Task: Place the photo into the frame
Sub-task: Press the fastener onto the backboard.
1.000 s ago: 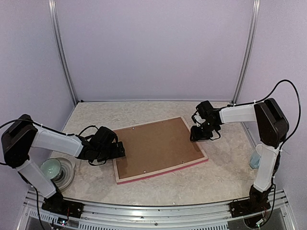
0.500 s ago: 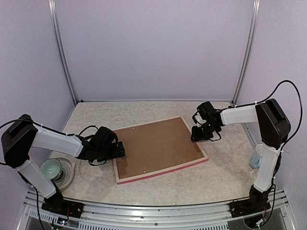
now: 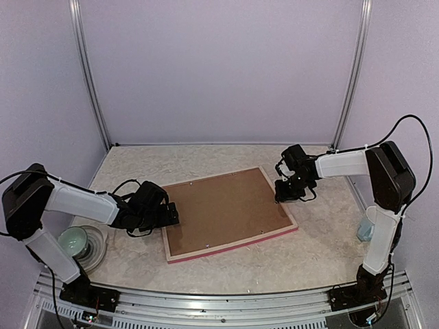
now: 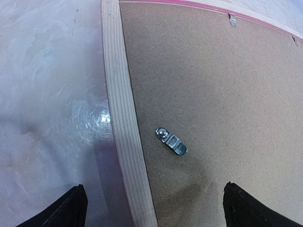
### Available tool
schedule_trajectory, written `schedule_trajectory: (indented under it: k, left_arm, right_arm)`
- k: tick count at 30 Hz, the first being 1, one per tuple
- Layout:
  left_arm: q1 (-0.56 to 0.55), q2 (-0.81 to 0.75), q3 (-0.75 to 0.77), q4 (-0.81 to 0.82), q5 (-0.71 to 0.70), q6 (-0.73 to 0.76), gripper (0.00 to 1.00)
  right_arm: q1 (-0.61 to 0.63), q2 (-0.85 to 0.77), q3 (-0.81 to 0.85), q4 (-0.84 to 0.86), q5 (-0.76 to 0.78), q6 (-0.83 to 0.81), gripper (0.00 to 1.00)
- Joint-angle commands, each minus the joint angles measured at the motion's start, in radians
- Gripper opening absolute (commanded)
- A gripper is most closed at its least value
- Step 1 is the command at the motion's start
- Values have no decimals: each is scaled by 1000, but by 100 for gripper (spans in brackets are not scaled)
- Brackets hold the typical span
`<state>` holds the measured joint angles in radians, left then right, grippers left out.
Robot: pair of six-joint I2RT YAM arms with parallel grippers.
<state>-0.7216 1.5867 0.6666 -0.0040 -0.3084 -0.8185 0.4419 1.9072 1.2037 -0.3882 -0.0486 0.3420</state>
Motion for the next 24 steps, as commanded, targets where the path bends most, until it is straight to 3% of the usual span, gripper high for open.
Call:
schedule_trajectory:
  k: [1, 3, 8, 18, 24]
  left_arm:
    - [2, 26, -3, -25, -1, -4, 99]
    - [4, 24, -2, -24, -1, -5, 99]
    - [9, 22, 10, -36, -5, -3, 99]
    - [10, -10, 59, -116, -86, 12, 99]
    - [34, 43, 92, -147, -125, 10, 99]
  right_arm:
    - [-5, 14, 12, -87, 65, -12, 24]
    - [-5, 17, 21, -87, 55, -13, 27]
    - [-6, 16, 51, -93, 9, -14, 51]
    - [-6, -58, 71, -93, -51, -18, 69]
    - [-6, -79, 9, -46, -100, -16, 71]
